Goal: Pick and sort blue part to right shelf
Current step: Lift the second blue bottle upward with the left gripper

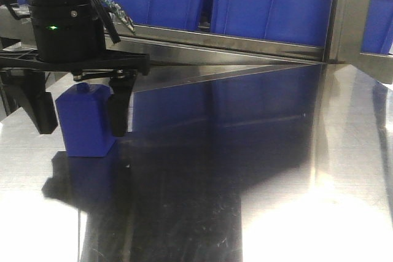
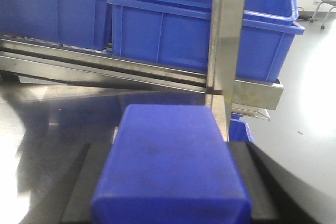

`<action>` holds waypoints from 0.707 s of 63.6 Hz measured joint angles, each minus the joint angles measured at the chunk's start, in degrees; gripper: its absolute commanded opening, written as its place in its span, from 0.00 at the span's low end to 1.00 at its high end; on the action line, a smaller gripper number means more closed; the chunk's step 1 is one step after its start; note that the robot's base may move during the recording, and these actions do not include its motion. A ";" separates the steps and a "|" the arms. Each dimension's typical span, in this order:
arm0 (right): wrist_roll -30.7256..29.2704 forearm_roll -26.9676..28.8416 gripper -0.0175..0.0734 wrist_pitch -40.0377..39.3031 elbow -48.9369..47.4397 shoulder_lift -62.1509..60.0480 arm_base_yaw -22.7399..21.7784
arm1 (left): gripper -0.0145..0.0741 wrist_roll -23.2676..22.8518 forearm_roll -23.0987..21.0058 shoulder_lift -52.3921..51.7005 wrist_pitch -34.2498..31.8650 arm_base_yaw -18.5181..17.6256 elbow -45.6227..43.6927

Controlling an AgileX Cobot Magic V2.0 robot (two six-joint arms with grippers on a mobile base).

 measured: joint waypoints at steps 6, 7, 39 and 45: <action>0.00 0.00 0.67 0.00 0.00 0.00 0.00 | 0.58 0.00 0.00 0.00 0.00 0.00 0.00; 0.00 0.00 0.67 0.00 0.00 0.00 0.00 | 0.57 0.00 0.00 0.00 0.00 0.00 0.00; 0.00 0.00 0.67 0.00 0.00 0.00 0.00 | 0.54 7.96 -3.18 -4.03 -0.12 0.00 0.58; 0.00 0.00 0.67 0.00 0.00 0.00 0.00 | 0.54 18.03 -8.28 -6.90 -0.51 0.43 1.54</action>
